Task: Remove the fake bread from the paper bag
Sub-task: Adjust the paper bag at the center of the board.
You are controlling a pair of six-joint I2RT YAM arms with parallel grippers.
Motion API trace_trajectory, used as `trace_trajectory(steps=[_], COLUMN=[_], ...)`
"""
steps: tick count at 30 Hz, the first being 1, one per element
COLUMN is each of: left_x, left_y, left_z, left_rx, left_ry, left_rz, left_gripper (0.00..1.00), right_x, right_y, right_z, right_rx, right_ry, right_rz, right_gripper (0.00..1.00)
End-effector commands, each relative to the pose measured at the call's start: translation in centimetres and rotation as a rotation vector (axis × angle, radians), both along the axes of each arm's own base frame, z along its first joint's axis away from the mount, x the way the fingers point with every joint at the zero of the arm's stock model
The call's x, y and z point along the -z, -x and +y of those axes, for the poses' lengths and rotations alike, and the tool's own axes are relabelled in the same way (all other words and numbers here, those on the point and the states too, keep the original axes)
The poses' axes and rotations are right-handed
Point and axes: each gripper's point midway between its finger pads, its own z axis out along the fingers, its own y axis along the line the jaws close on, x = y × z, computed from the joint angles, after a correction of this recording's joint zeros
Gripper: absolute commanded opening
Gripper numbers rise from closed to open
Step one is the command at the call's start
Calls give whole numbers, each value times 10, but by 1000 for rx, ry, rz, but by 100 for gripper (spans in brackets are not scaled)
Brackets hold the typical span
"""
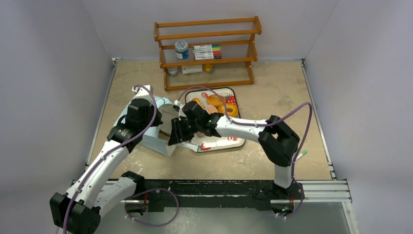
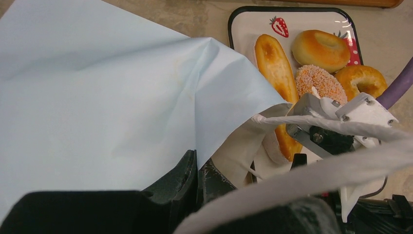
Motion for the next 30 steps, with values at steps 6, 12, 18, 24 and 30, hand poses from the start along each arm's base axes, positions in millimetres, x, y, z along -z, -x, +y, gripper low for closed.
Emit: trace_trajectory(steps=[6,12,18,24,30], left_x=[-12,-13,-6,-6,-3], left_y=[-19,-21,-18,-14,-13], left_z=[-22,-24,-31,-31,-29], left_rx=[57,74,120,144,166], left_ry=[73,70,62,39,-4], left_rz=[-78,-85,-59,-52,-29], left_gripper=[0,0,0,0,0], right_x=[-7,1,3,-7,-12], right_y=[-9,-29,-45,-59,-66], right_z=[5,4,16,34,51], right_rx=[-40,-25,-29,-56,-100], right_ry=[-61,-46,-67,-92,-117], right_rz=[35,52,97,104,87], right_gripper=[41,41,42,42,42])
